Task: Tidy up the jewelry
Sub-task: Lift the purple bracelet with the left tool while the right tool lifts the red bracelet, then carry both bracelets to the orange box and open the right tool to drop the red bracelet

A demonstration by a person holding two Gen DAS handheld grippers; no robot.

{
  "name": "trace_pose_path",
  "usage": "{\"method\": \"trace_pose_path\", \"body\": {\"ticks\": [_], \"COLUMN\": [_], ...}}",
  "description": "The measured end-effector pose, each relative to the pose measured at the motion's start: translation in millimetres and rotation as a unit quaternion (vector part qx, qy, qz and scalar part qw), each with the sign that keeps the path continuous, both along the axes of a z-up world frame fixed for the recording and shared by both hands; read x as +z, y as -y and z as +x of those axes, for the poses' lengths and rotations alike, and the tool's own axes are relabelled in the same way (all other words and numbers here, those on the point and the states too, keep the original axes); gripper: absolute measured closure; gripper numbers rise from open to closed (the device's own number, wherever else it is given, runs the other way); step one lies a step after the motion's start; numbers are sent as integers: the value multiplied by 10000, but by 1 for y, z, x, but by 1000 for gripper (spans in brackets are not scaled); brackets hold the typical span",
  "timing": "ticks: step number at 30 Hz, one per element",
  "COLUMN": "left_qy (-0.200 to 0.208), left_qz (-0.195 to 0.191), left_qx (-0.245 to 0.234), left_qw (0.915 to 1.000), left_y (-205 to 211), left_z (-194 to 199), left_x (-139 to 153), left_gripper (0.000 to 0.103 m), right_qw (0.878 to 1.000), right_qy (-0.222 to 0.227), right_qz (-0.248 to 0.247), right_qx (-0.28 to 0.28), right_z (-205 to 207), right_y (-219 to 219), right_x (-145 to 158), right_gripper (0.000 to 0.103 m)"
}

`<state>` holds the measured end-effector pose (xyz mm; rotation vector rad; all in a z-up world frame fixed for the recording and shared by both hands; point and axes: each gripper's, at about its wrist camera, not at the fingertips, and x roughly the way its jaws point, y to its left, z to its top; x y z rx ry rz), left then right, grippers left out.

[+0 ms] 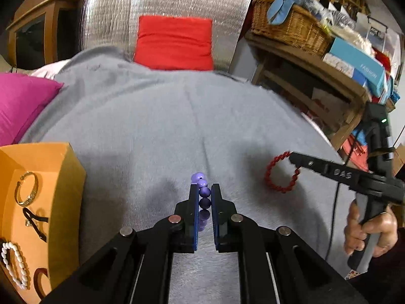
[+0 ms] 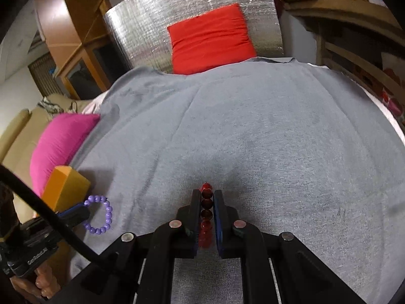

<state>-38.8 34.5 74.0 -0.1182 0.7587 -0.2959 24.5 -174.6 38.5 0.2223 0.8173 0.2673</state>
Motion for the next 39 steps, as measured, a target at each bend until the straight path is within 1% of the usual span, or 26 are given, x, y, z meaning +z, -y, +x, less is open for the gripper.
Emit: {"method": "trace_pose_path", "body": {"ticks": [4,10,13,15,18,21,25,27,30,33,35,39], "left_qy": [180,476,664,762,957,1055,935,786,510,207,63,-116], "left_qz": [-136,-280,-282,-232,-86,72,376,423,444,478,472,434], "left_qx": [87,284,458,580,842,1201,1668,1841,2076,2245,2305,2391], "left_qw": [9997,9981,9963,9951,9918,9871,9808,9788,9759,9731,9719,9700], "left_y": [-6,-12,-17,-21,-38,-68,-116,-138,-161,-175,-178,-183], "left_z": [-7,-27,-46,-57,-85,-124,-172,-191,-210,-223,-224,-221], "left_x": [13,34,48,56,67,71,67,61,43,21,10,-6], "left_gripper": [94,94,94,94,94,94,94,94,94,94,94,94], "right_qw": [9999,9987,9971,9956,9925,9868,9741,9667,9550,9445,9371,9273], "right_qy": [44,352,504,629,741,943,1027,1018,927,853,704,451], "right_qz": [104,274,425,494,661,696,929,993,1037,1006,971,635], "right_qx": [23,237,382,492,718,1115,1789,2126,2620,3009,3277,3661], "right_z": [-2,-14,-22,-29,-39,-59,-87,-102,-125,-146,-157,-165], "right_y": [-2,-20,-35,-49,-71,-102,-150,-176,-215,-247,-269,-304], "right_x": [4,21,30,36,44,53,62,64,61,54,45,20], "right_gripper": [92,92,92,92,92,92,92,92,92,92,92,92]}}
